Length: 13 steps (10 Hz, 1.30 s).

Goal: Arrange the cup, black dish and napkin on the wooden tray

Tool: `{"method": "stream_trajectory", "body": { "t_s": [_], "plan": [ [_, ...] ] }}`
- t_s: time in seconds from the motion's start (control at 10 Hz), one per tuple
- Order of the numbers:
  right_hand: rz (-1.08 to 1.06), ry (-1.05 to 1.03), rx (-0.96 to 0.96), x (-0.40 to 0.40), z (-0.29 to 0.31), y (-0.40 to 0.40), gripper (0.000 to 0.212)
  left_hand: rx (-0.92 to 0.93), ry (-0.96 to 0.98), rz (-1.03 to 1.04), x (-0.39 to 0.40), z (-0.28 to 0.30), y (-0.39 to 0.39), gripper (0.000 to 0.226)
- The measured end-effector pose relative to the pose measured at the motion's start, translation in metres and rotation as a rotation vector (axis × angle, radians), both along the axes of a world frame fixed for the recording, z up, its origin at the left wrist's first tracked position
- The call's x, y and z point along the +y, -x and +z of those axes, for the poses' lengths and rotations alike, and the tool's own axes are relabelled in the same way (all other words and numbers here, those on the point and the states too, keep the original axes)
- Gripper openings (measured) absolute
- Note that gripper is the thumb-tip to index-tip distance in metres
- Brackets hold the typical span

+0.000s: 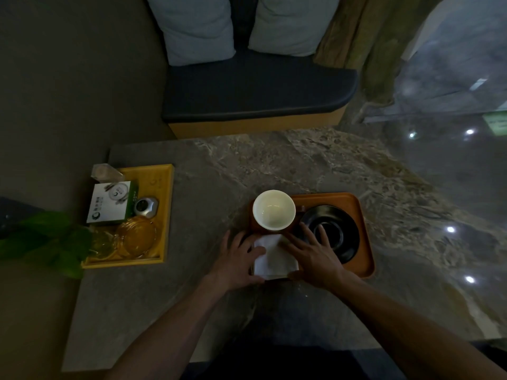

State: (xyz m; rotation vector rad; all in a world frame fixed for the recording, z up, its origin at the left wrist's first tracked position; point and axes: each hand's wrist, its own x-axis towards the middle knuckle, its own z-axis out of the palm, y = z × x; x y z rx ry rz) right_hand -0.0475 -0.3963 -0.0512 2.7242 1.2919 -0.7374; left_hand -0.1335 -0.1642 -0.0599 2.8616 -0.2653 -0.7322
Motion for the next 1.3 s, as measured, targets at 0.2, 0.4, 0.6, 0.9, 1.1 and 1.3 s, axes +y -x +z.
{"method": "stream_trajectory", "body": {
  "t_s": [0.2, 0.4, 0.6, 0.9, 1.1, 1.3],
  "plan": [
    [0.003, 0.01, 0.0, -0.001, 0.0, -0.001, 0.094, -0.007, 0.002, -0.006, 0.0, 0.001, -0.001, 0.08],
    [0.011, 0.024, -0.037, 0.001, 0.0, 0.002, 0.097, -0.001, 0.014, 0.008, -0.002, 0.004, 0.001, 0.079],
    [0.001, 0.044, -0.021, -0.003, -0.004, 0.006, 0.096, 0.02, 0.009, 0.021, -0.003, 0.006, 0.002, 0.078],
    [-0.045, 0.085, -0.036, -0.006, -0.004, 0.023, 0.09, 0.072, -0.043, 0.069, -0.014, 0.011, 0.017, 0.073],
    [-0.09, 0.073, -0.035, -0.003, 0.008, 0.03, 0.083, 0.079, -0.036, 0.086, -0.019, 0.024, 0.023, 0.066],
    [-0.148, 0.003, -0.004, -0.005, 0.03, 0.031, 0.058, 0.068, -0.01, 0.087, -0.024, 0.049, 0.029, 0.048]
  ]
}}
